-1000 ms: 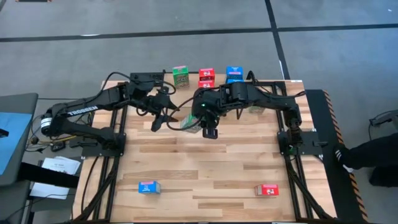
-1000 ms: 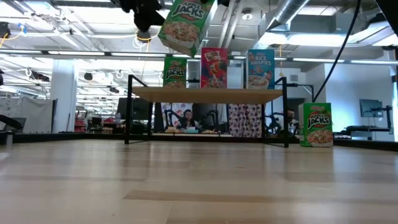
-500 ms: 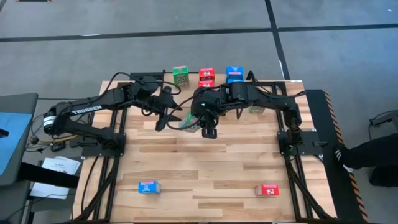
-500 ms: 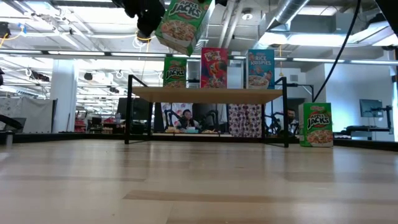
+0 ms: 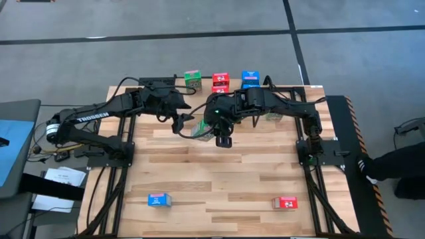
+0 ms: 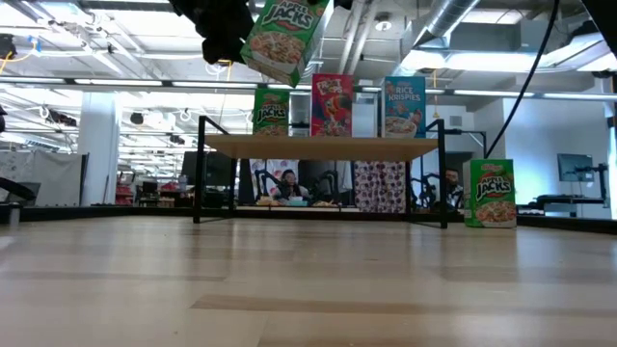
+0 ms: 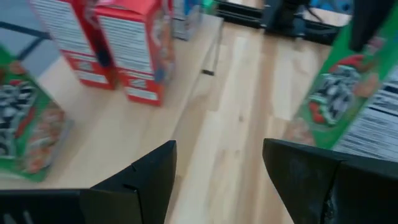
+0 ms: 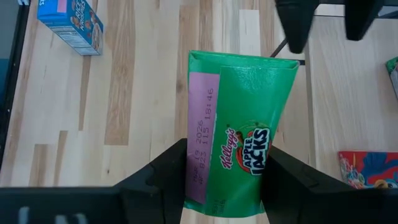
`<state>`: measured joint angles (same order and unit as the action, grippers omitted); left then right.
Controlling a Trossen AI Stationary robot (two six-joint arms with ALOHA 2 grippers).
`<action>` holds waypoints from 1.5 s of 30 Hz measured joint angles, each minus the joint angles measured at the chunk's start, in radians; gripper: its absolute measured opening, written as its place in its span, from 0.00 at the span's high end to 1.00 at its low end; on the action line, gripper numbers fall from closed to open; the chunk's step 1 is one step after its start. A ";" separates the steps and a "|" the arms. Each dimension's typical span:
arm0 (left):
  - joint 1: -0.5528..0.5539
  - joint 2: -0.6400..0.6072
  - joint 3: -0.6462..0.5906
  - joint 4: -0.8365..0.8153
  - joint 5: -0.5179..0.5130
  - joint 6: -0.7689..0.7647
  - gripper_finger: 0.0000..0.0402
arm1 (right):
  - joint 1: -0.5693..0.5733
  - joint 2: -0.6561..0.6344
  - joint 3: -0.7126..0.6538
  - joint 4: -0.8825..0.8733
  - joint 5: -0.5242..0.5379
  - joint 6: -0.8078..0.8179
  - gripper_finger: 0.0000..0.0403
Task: Stack cereal on shelf
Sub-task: Put the bottom green cereal box on the shelf aligned with the other green cereal box
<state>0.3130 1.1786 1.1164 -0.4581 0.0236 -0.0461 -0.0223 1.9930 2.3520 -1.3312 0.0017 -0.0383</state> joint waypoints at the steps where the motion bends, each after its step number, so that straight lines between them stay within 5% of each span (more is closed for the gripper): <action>1: 0.000 0.000 0.000 0.000 -0.016 0.002 0.43 | 0.000 0.000 0.000 0.000 0.000 0.000 0.52; 34: 0.000 0.000 0.000 0.003 -0.081 0.097 0.43 | 0.000 0.000 0.000 0.000 0.000 -0.015 0.52; 45: 0.000 0.000 0.000 0.004 -0.082 0.102 0.31 | 0.000 0.000 0.000 0.000 0.000 -0.016 0.52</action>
<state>0.3130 1.1786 1.1168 -0.4545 -0.0586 0.0563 -0.0223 1.9934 2.3520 -1.3312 0.0013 -0.0547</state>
